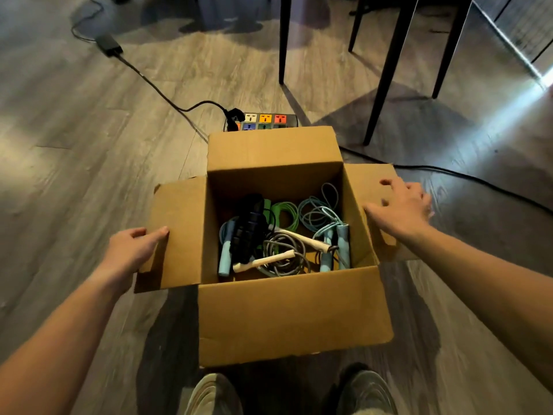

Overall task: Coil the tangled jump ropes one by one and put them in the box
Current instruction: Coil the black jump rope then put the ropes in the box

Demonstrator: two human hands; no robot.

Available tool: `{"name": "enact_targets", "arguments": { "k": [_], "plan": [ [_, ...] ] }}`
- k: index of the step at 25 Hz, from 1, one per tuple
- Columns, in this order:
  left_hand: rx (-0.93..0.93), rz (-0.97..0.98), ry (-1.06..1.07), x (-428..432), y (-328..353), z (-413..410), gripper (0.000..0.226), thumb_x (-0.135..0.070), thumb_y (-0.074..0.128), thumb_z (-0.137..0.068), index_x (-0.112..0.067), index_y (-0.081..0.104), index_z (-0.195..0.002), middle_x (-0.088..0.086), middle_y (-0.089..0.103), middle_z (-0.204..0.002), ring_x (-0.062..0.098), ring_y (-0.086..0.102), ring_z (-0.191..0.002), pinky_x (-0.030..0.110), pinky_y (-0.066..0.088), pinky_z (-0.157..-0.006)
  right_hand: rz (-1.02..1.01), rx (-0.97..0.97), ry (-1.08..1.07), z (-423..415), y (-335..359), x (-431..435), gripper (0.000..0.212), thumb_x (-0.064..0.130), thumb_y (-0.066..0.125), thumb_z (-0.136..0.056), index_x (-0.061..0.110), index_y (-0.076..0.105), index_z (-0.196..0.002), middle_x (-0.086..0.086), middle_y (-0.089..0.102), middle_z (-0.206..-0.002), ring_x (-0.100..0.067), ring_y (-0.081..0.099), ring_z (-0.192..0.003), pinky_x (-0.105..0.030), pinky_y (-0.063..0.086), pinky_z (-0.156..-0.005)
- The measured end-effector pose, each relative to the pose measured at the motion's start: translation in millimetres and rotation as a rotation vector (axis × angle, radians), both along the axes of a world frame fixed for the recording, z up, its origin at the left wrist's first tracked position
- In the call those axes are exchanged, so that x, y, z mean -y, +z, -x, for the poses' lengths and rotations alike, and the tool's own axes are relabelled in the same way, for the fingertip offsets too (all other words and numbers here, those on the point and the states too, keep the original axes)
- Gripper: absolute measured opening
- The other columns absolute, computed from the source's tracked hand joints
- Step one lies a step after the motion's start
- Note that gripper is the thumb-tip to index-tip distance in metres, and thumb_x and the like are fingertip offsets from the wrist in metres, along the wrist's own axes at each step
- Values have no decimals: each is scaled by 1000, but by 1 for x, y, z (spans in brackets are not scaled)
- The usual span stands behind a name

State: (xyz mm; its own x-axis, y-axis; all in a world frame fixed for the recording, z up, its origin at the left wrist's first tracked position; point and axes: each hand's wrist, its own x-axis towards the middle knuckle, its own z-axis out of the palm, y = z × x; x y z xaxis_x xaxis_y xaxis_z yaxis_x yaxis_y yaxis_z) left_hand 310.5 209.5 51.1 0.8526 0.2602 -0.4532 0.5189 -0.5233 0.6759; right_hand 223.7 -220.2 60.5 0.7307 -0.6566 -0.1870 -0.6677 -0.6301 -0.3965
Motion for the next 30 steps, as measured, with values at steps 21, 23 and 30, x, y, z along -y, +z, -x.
{"name": "enact_targets", "arguments": {
  "k": [21,23,30],
  "plan": [
    [412,-178,-895,44,-4,18,39,2,64,-88,-27,72,-112,-10,60,-129,7,51,-120,23,47,-97,-220,101,-6,-13,71,6,40,46,61,-89,14,58,-113,-7,61,-108,-26,56,-93,-35,46,-68],
    [493,-195,-1031,28,-7,19,48,6,69,-83,-31,70,-114,-8,59,-133,5,49,-124,33,50,-103,-554,100,74,-14,87,-13,43,52,49,-97,15,61,-115,-6,65,-111,-24,60,-97,-38,48,-77],
    [536,-246,-1302,0,-28,29,74,-24,86,-72,-41,54,-136,-12,30,-159,7,16,-150,34,27,-115,29,-540,990,14,35,-26,51,6,60,-93,34,56,-136,11,25,-161,-17,12,-151,-41,26,-119]
  ]
}}
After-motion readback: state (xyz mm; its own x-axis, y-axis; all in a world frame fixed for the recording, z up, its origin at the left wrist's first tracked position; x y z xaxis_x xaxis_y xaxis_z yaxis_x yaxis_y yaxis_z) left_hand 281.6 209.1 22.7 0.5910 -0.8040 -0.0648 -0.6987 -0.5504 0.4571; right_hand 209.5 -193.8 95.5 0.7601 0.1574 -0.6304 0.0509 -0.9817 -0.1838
